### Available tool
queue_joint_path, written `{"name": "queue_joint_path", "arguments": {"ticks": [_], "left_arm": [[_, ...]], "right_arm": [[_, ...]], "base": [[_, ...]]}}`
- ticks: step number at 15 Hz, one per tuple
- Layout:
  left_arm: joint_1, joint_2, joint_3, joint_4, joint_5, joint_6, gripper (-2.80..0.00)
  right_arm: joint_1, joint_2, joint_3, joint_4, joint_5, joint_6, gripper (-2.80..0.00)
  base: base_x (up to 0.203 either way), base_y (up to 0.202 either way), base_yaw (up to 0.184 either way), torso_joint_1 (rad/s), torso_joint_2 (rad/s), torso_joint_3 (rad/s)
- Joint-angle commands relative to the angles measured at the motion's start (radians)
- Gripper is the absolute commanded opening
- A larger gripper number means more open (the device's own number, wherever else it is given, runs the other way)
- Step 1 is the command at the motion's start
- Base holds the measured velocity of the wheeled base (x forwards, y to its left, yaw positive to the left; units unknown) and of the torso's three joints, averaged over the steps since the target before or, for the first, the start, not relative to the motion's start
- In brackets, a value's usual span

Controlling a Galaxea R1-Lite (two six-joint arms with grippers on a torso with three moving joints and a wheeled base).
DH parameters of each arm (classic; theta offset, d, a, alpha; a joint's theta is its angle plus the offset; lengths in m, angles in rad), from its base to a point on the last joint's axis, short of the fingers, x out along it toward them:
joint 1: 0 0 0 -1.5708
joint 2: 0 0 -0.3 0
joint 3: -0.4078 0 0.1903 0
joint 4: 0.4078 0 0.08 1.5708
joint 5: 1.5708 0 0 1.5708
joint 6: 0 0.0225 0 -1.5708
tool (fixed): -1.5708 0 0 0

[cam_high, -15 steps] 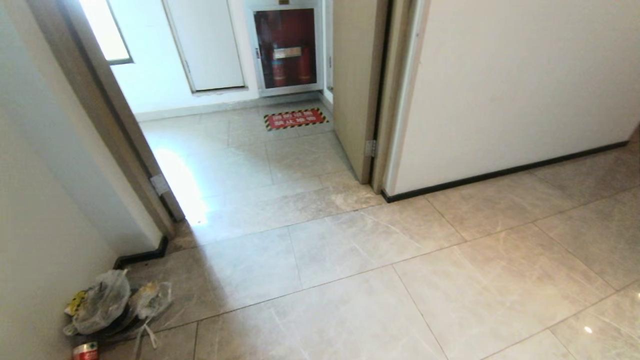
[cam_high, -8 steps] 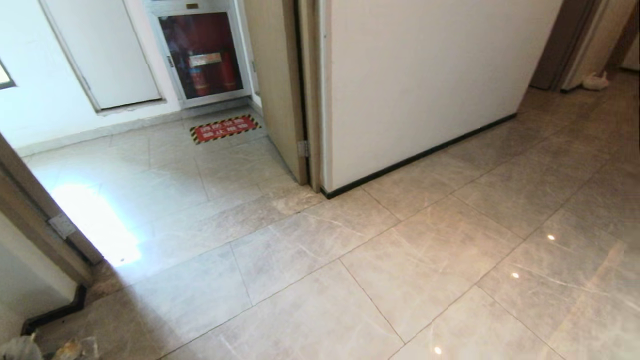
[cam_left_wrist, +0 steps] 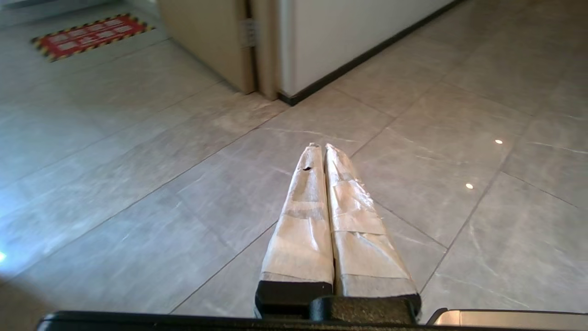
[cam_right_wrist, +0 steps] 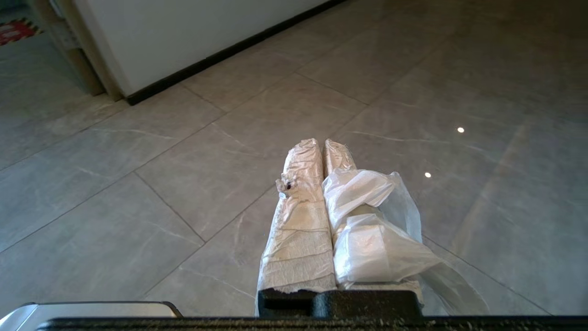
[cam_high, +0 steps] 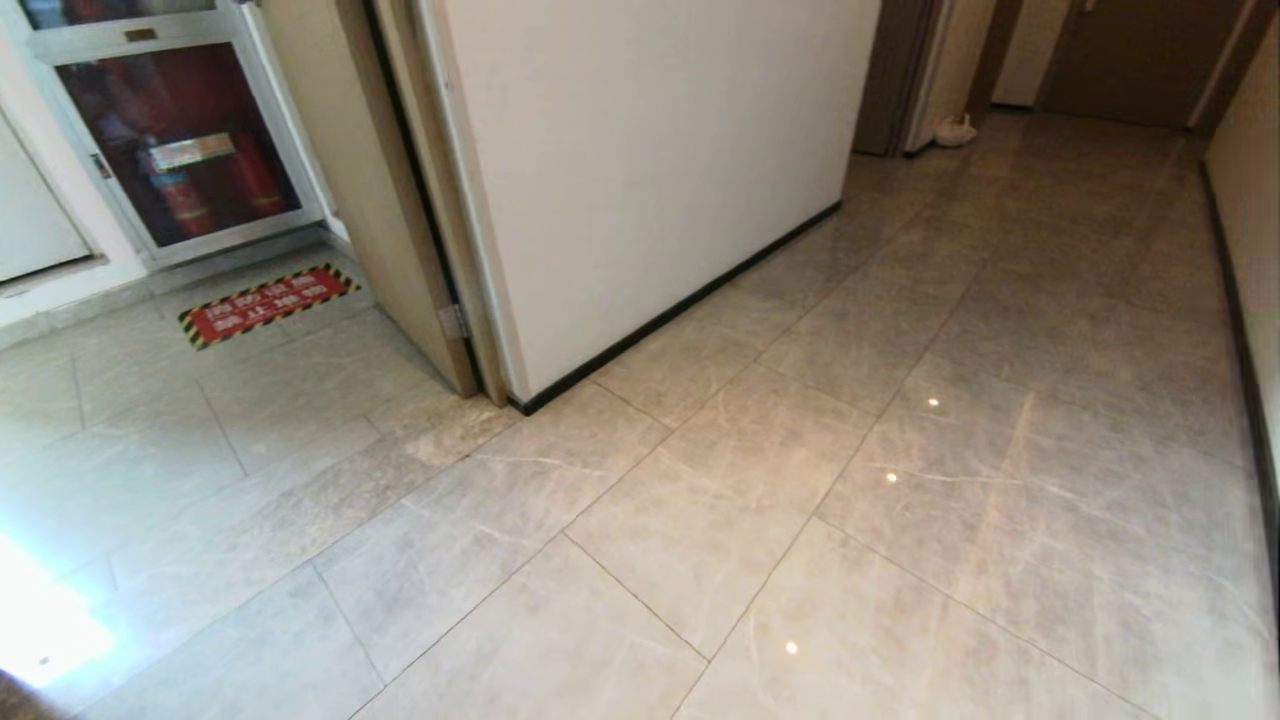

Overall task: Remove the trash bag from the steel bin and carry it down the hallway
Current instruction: Put the trash bag at the door

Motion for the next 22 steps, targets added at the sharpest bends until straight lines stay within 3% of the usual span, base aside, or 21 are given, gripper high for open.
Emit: {"name": "queue_joint_path", "arguments": {"ticks": [1, 9, 22], "left_arm": [[0.0, 0.0, 0.0, 0.0, 0.0, -0.001, -2.8], [0.0, 0.0, 0.0, 0.0, 0.0, -0.004, -2.8], [0.0, 0.0, 0.0, 0.0, 0.001, -0.005, -2.8]], "right_arm": [[0.0, 0.0, 0.002, 0.001, 0.0, -0.001, -2.8], [0.0, 0.0, 0.002, 0.001, 0.0, 0.001, -2.8], [0.0, 0.0, 0.002, 0.001, 0.0, 0.001, -2.8]], "base": [[0.001, 0.009, -0.126, 0.006, 0.01, 0.002], [0.0, 0.0, -0.008, 0.002, 0.0, -0.007], [0.0, 0.0, 0.0, 0.002, 0.0, -0.192]]}}
